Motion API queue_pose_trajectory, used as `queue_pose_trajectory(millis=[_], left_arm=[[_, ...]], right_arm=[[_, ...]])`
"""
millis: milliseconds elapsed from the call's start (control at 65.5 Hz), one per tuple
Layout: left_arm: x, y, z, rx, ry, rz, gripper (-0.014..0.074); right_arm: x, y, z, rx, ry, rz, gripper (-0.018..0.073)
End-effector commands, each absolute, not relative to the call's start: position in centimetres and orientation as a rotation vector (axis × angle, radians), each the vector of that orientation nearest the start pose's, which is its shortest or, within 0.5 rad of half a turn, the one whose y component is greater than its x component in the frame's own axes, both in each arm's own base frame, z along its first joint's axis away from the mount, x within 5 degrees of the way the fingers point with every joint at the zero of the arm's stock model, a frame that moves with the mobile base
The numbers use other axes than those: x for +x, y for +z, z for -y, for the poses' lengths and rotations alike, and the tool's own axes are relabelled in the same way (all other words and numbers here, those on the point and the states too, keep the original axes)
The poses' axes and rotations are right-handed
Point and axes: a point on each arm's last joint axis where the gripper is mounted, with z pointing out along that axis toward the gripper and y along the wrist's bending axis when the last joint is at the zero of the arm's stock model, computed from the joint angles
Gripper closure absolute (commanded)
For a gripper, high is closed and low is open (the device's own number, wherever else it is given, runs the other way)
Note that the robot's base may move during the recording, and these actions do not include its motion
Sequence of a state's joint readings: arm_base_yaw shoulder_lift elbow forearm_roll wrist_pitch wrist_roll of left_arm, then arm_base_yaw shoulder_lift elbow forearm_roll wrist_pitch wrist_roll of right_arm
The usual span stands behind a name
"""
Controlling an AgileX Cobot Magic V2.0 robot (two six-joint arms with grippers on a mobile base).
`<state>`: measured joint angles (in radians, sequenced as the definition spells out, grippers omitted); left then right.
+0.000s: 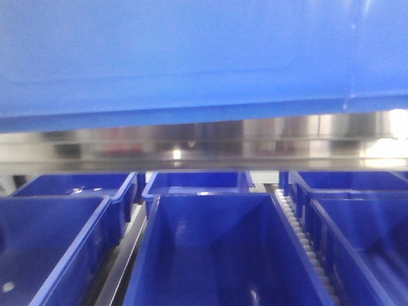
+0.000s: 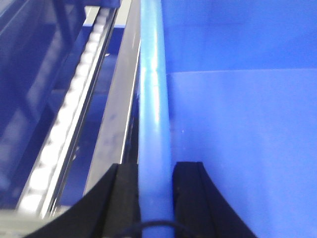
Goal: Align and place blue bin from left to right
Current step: 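Hold the blue bin with both grippers while the base drives away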
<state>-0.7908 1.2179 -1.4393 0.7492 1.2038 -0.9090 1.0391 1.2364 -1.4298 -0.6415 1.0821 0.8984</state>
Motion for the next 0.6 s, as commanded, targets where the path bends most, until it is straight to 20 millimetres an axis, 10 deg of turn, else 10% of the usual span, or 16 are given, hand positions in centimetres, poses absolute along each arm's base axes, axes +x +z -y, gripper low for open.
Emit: queue_pose_trajectory(millis=[0, 580], left_arm=[[19.54, 45.81, 12.31, -0.049, -0.078, -2.071, 0.0707], [19.55, 45.85, 12.28, -0.049, -0.073, -2.067, 0.0707]], right_arm=[[15.91, 45.92, -18.71, -0.280, 0.429, -2.020, 0.0637], [15.91, 45.92, -18.71, -0.280, 0.429, -2.020, 0.0637]])
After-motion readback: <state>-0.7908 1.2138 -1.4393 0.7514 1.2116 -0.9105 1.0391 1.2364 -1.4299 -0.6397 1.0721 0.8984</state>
